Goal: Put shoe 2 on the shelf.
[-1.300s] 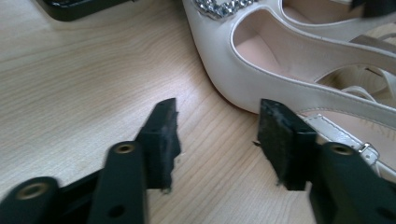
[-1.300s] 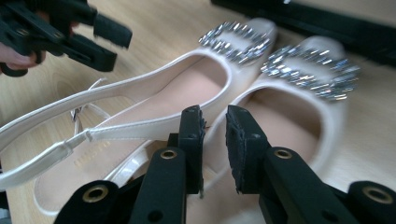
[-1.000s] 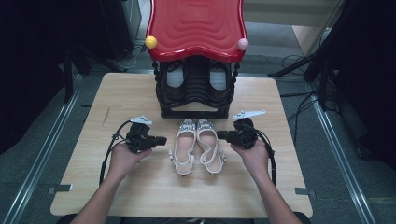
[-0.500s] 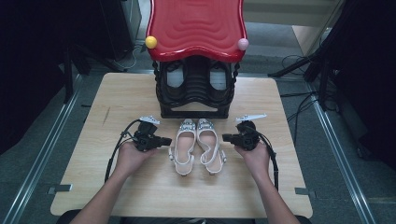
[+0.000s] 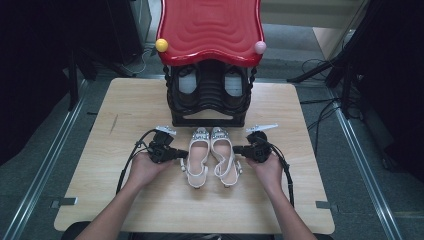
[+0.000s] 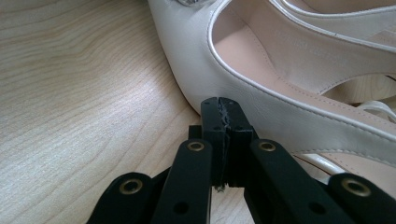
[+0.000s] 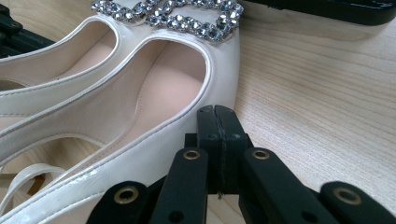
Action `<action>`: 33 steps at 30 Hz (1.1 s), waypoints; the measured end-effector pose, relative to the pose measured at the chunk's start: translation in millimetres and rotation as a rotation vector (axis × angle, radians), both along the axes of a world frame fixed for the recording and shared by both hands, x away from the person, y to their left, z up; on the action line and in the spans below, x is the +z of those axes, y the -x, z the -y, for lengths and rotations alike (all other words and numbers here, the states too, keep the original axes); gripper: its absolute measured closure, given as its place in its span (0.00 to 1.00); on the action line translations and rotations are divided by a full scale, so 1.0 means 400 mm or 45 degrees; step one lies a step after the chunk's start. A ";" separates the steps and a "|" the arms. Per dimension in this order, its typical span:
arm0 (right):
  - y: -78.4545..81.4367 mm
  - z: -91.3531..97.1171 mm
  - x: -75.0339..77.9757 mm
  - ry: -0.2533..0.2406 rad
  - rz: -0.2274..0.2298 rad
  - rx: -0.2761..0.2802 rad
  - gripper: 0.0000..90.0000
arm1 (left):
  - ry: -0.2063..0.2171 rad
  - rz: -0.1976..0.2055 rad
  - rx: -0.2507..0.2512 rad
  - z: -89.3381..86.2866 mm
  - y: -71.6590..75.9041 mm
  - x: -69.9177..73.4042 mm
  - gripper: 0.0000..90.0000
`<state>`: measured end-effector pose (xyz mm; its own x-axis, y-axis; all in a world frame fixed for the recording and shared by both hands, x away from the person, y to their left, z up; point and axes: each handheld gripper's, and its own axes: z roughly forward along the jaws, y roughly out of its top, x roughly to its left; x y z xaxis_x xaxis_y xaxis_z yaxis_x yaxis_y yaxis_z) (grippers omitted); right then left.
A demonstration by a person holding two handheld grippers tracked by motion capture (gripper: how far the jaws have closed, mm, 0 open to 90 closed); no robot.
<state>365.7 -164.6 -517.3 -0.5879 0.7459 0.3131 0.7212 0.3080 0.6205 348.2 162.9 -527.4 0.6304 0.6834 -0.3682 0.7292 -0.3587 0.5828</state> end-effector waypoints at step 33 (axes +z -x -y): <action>-0.015 0.005 0.010 0.030 0.012 -0.030 1.00 | 0.009 -0.029 -0.116 0.047 0.057 0.009 0.98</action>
